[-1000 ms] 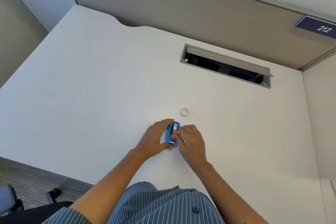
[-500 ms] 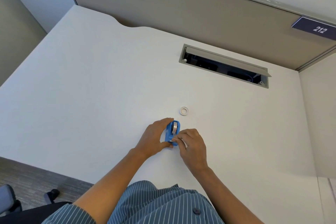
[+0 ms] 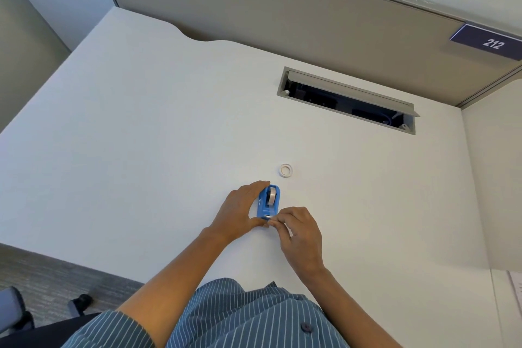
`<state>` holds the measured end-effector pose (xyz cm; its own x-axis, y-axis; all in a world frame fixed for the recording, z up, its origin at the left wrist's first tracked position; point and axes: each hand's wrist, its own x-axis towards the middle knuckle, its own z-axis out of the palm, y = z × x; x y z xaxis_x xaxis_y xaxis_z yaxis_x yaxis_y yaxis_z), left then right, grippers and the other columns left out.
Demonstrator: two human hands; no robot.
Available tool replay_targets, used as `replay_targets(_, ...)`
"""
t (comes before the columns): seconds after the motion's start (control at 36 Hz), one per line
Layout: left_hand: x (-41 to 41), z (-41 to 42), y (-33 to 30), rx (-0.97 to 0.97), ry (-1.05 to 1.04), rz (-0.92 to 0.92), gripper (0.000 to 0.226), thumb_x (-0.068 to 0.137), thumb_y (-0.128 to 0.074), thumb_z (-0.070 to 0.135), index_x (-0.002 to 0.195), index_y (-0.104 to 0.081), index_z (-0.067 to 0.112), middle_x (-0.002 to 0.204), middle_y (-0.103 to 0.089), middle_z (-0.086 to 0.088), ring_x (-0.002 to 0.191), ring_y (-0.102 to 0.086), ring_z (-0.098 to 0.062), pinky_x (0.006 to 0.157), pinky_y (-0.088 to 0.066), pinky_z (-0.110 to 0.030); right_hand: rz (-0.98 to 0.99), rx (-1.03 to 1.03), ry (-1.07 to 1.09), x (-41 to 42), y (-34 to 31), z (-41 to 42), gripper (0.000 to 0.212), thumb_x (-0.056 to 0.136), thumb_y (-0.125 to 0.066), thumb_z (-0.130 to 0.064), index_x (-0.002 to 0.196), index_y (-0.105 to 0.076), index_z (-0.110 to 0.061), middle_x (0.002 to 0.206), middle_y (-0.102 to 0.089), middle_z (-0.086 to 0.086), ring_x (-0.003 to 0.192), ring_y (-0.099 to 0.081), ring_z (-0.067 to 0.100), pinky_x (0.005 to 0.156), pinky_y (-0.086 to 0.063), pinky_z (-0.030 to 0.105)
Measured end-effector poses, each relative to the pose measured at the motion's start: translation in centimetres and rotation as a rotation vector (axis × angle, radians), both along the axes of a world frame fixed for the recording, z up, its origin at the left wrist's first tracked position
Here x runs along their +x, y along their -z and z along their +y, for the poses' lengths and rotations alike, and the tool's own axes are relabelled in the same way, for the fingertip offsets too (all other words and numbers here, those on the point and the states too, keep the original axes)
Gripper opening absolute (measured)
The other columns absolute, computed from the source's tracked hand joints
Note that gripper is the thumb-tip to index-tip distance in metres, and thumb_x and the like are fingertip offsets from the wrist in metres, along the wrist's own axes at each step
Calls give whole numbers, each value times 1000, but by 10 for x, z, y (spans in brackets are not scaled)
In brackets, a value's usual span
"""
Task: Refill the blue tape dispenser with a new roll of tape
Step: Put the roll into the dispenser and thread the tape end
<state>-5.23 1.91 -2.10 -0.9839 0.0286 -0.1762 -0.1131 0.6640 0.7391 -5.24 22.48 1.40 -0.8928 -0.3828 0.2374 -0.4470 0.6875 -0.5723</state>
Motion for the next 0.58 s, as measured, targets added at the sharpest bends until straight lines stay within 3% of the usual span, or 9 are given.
replay_targets(0.33,-3,-4,-2,6,16,-17,97,79,-91,47,160,-42,26,161,-51,5,144,-50,-17,117,-27,-25,-6,-26,19,13,1,1,19,96,-74,-28,96,-84,-12,95,-78,-1,90,-70,18,73,-61,34)
replay_targets(0.47,-5,-5,-4,7,25,-16,98,76,-93,44,158,-44,27,159,-54,4,141,-53,-19,113,-29,-24,-25,-24,14,15,5,2,6,90,-87,-15,96,-86,-14,96,-77,-3,92,-68,15,77,-58,31)
replay_targets(0.58,-5,-7,-4,10,30,-16,100,74,-95,43,159,-44,28,159,-54,4,142,-53,-19,113,-29,-24,-35,-33,8,20,9,1,8,93,-85,-21,95,-86,-13,95,-77,-3,92,-69,16,77,-57,28)
